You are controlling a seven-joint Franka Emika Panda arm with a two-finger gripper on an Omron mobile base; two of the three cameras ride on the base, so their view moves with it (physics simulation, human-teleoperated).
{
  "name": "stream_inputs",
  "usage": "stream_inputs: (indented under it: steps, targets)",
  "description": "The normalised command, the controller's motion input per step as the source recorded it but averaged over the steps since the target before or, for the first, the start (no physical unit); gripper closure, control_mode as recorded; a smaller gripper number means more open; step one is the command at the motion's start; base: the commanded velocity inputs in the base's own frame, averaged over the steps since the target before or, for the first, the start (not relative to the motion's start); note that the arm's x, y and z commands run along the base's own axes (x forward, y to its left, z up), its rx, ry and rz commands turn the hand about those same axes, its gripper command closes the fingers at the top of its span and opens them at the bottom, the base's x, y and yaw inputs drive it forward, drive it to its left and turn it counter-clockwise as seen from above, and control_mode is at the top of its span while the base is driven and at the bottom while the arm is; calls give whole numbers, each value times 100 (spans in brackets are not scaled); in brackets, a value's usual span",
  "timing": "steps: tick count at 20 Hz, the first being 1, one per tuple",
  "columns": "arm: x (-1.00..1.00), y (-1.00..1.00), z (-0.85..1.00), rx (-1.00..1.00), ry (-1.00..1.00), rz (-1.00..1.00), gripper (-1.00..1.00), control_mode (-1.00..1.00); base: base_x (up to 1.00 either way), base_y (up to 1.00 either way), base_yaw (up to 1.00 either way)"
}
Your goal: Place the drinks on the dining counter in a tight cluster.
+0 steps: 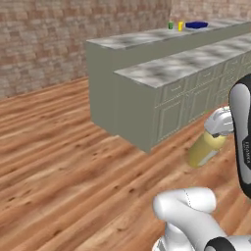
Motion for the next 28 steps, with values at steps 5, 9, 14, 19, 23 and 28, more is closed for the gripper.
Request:
stream_inputs:
  steps: [5,9,14,19,23,28]
  targets:
    - [0,0,0,0,0,0,100,100,100,88,3]
    - [0,0,0,0,0,0,100,100,100,79,0]
    - [0,0,0,0,0,0,100,100,100,71,0]
    - [0,0,0,0,0,0,100,100,100,65,0]
    - [0,0,0,0,0,0,100,100,100,64,0]
    - [0,0,0,0,0,0,100,100,100,64,0]
